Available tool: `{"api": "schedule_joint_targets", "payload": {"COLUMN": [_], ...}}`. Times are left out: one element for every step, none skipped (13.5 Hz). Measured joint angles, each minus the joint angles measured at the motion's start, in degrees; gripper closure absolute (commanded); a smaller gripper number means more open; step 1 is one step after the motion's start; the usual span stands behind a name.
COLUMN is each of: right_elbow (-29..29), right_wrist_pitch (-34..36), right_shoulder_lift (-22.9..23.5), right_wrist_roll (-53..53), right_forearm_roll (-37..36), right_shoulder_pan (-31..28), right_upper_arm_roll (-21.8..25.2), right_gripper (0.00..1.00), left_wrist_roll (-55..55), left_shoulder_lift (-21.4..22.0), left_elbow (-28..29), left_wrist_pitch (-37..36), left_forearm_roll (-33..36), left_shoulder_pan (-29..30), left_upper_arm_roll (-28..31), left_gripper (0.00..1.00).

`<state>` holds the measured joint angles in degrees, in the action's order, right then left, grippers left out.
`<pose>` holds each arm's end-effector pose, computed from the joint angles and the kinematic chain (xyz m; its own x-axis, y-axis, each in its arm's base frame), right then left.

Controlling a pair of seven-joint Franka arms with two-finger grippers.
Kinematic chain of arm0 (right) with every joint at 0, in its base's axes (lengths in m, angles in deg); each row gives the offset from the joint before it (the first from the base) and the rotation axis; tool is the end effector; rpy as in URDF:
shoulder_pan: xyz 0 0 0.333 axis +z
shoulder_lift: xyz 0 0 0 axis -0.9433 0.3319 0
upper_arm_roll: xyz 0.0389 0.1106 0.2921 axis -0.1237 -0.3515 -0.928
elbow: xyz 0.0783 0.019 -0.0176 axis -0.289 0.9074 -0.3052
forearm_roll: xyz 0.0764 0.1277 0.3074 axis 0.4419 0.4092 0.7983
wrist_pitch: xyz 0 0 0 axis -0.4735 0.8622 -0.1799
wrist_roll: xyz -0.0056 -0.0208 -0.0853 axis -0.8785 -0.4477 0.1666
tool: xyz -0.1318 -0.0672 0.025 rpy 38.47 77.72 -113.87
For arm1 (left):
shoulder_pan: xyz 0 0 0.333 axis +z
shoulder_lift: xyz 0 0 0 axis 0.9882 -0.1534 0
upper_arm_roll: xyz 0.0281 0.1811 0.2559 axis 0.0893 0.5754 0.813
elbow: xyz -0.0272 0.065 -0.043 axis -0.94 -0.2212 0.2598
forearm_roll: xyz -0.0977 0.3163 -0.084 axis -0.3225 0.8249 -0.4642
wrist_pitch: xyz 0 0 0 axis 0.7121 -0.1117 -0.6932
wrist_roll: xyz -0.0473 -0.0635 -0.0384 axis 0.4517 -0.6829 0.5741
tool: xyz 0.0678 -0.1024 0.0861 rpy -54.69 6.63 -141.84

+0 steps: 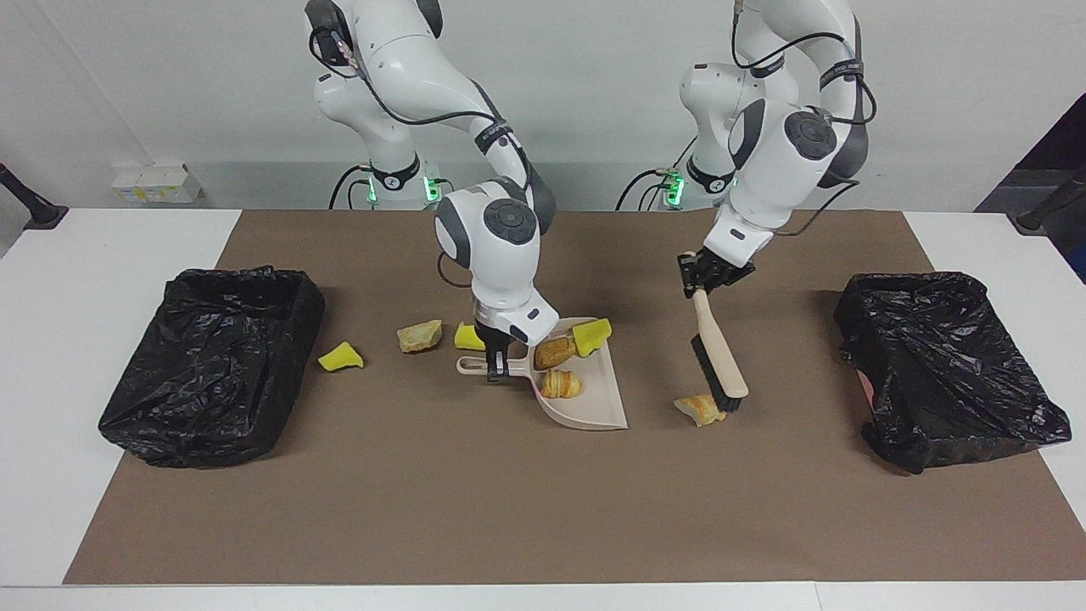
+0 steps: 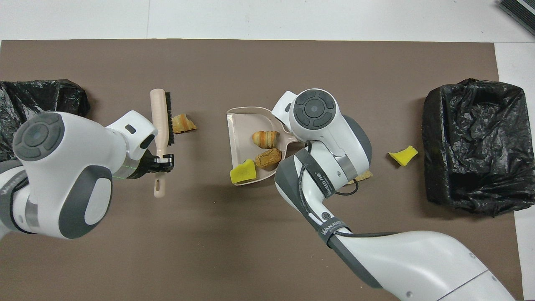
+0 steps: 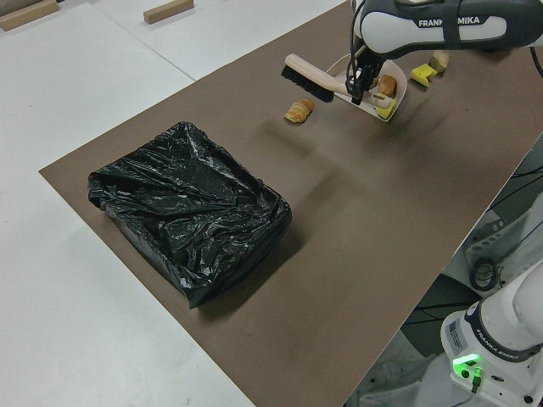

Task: Sweep and dump trash in bin
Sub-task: 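Sweep the bread and sponge into the dustpan with the left gripper's brush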

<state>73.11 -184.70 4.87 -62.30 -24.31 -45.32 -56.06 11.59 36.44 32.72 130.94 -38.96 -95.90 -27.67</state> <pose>0.5763 0.2660 0.3356 -0.1160 0.9829 -0.1431 0.9891 0.1274 0.0733 0.4772 -0.1433 0.4171 0.9997 -0.0231 -0.0116 -0.0222 -0.9974 0.0683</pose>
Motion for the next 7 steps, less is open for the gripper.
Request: {"api": "schedule_joint_targets", "payload": {"right_elbow": [0.0, 0.0, 0.0, 0.0, 0.0, 0.0, 0.0], "right_wrist_pitch": [0.0, 0.0, 0.0, 0.0, 0.0, 0.0, 0.0], "right_shoulder_lift": [0.0, 0.0, 0.0, 0.0, 0.0, 0.0, 0.0], "right_wrist_roll": [0.0, 0.0, 0.0, 0.0, 0.0, 0.0, 0.1], "right_forearm_roll": [0.0, 0.0, 0.0, 0.0, 0.0, 0.0, 0.0], "right_shoulder_pan": [0.0, 0.0, 0.0, 0.0, 0.0, 0.0, 0.0], "right_upper_arm_roll": [0.0, 0.0, 0.0, 0.0, 0.0, 0.0, 0.0], "right_gripper": [1.00, 1.00, 1.00, 1.00, 1.00, 1.00, 1.00], "left_wrist_roll": [1.6, 3.5, 5.8, 7.6, 8.4, 8.8, 8.8], "left_shoulder_lift": [-2.0, -4.7, -7.4, -9.7, -11.5, -12.7, -13.4], "left_elbow": [-1.6, -3.7, -5.7, -7.0, -7.5, -7.6, -7.5], "left_wrist_pitch": [-0.1, -0.3, -0.9, -1.0, -1.0, -1.0, -1.1], "left_forearm_roll": [4.8, 8.5, 10.4, 11.1, 11.4, 11.4, 11.2], "left_shoulder_pan": [1.2, 2.3, 3.2, 3.7, 3.8, 3.8, 3.7], "left_upper_arm_roll": [0.0, 0.0, 0.0, 0.0, 0.0, -0.4, -0.9], "left_gripper": [1.00, 1.00, 1.00, 1.00, 1.00, 1.00, 1.00]}}
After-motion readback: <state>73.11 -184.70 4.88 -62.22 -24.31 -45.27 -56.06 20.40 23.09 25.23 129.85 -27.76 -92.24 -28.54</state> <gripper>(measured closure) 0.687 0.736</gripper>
